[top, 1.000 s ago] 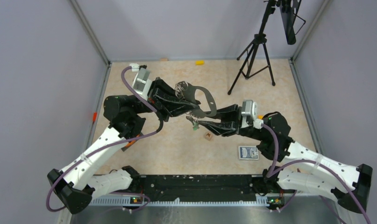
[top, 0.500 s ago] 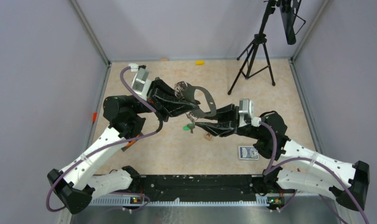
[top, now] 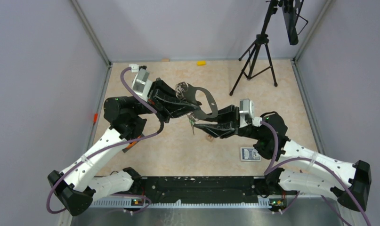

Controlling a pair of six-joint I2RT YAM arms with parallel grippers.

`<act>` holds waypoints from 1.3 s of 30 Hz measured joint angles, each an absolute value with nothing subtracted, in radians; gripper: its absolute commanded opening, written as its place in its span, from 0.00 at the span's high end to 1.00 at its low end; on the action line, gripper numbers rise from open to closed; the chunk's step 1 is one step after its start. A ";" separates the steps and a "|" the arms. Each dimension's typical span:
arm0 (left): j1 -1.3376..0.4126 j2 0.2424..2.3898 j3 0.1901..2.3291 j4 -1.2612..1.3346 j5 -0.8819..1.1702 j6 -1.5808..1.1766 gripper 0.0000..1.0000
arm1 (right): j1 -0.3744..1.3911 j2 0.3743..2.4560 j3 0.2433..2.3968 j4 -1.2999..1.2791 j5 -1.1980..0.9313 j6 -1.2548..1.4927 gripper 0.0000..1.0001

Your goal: Remove the keys from the keyring

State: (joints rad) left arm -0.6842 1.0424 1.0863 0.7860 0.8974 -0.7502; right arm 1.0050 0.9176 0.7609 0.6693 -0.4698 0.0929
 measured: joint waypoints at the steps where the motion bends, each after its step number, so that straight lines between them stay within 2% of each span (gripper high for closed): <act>1: -0.684 1.042 1.086 0.786 0.897 -0.750 1.00 | 1.005 0.918 0.761 0.669 -0.471 0.096 0.73; 21: -0.684 1.043 1.086 0.792 0.896 -0.754 1.00 | 1.005 0.918 0.761 0.697 -0.476 0.115 0.96; 29: -0.684 1.043 1.085 0.793 0.889 -0.757 1.00 | 1.005 0.913 0.759 0.696 -0.477 0.117 0.97; 32: -0.685 1.043 1.084 0.794 0.882 -0.757 1.00 | 1.005 0.904 0.747 0.709 -0.476 0.123 0.88; 39: -0.684 1.043 1.074 0.802 0.870 -0.757 1.00 | 1.005 0.904 0.713 0.764 -0.474 0.161 0.88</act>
State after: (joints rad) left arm -0.6842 1.0428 1.0740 0.8017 0.8703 -0.7570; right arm 1.0050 0.9035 0.7128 0.7643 -0.4744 0.1608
